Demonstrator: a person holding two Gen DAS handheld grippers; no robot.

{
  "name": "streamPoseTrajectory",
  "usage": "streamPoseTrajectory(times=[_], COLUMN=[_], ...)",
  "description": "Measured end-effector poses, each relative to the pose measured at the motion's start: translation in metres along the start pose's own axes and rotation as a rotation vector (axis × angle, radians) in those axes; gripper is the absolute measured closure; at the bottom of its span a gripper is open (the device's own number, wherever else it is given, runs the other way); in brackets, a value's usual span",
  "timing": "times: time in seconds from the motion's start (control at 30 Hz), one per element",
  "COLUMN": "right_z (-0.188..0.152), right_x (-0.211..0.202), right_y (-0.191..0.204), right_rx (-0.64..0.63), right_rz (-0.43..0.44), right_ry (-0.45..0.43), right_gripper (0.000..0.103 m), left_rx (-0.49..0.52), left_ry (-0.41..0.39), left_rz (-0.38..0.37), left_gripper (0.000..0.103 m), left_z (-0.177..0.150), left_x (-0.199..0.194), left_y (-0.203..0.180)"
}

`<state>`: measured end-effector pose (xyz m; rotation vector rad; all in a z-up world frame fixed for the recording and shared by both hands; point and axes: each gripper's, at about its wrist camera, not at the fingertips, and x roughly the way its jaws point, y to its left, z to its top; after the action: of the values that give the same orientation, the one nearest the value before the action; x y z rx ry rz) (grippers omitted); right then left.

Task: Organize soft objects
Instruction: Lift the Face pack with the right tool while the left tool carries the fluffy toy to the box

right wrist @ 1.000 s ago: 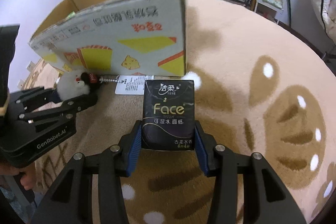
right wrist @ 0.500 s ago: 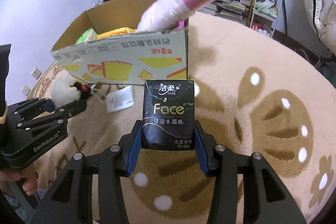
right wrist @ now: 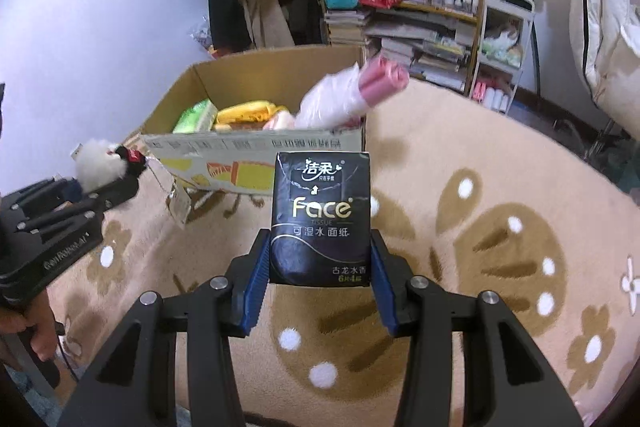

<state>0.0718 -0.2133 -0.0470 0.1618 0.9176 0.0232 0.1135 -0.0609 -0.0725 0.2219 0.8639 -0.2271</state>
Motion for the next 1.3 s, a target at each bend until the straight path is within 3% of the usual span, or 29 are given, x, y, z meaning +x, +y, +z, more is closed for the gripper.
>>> streamPoseTrajectory(times=[0.2, 0.5, 0.83, 1.3], right_z=[0.013, 0.042, 0.082, 0.121], right_x=[-0.02, -0.024, -0.003, 0.046], right_y=[0.005, 0.013, 0.026, 0.024], right_rx=[-0.028, -0.055, -0.086, -0.06], right_rz=[-0.012, -0.008, -0.001, -0.002], right_ry=[-0.041, -0.085, -0.109, -0.074], right_gripper=[0.054, 0.054, 0.054, 0.054], left_rx=[-0.006, -0.004, -0.041, -0.054], left_ry=[-0.091, -0.154, -0.167, -0.117], left_rz=[0.031, 0.047, 0.012, -0.02], left_gripper=[0.073, 0.072, 0.072, 0.071], left_z=[0.02, 0.054, 0.087, 0.114], left_x=[-0.033, -0.045, -0.03, 0.028], left_y=[0.012, 0.023, 0.034, 0.045])
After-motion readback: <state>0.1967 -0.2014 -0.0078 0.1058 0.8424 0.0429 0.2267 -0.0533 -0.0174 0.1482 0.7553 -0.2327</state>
